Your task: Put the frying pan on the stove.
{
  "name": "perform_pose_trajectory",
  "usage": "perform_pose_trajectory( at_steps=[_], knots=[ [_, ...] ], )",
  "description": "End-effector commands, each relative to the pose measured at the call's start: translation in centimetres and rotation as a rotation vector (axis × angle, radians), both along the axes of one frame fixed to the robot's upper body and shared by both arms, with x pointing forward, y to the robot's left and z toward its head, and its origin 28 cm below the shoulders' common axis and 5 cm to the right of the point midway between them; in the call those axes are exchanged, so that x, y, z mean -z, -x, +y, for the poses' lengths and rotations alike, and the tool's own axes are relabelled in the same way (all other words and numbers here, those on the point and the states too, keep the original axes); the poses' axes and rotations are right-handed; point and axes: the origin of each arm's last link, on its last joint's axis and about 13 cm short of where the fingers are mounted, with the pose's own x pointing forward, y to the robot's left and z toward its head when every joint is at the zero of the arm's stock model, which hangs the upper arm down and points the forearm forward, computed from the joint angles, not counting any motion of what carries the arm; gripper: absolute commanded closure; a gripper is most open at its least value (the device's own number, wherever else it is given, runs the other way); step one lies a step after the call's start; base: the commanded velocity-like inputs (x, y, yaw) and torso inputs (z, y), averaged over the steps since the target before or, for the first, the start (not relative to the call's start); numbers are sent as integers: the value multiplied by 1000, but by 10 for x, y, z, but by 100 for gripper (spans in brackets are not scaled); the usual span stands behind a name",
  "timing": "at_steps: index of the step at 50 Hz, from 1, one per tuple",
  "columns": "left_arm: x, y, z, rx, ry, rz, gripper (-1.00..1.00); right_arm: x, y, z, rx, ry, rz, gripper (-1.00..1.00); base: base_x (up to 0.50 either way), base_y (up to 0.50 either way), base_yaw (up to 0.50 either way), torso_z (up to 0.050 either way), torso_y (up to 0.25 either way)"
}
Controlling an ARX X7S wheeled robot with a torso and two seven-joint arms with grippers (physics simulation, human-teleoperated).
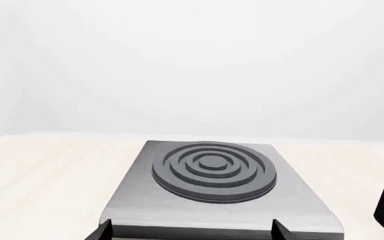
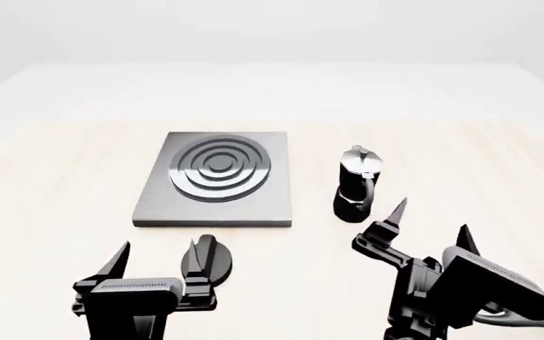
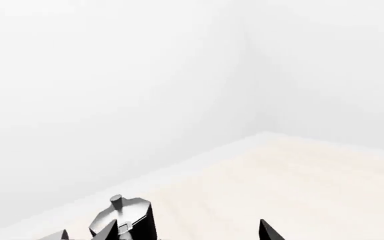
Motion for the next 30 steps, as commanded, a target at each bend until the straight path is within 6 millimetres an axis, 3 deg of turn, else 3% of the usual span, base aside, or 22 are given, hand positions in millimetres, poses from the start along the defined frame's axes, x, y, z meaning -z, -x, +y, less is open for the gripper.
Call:
perform_pose_trajectory(
  at_steps=[1,8,30],
  knots=[
    [3,0,0,-2,2,2,-100,-3,-8,5,212,-86,5,-100,0,0,0,0,0],
    [3,1,0,-1,5,1,-100,-3,-8,3,331,-136,15,-100,0,0,0,0,0],
    [5,1,-1,3,6,-1,-100,3,-7,0,473,-225,4,-100,0,0,0,0,0]
  ],
)
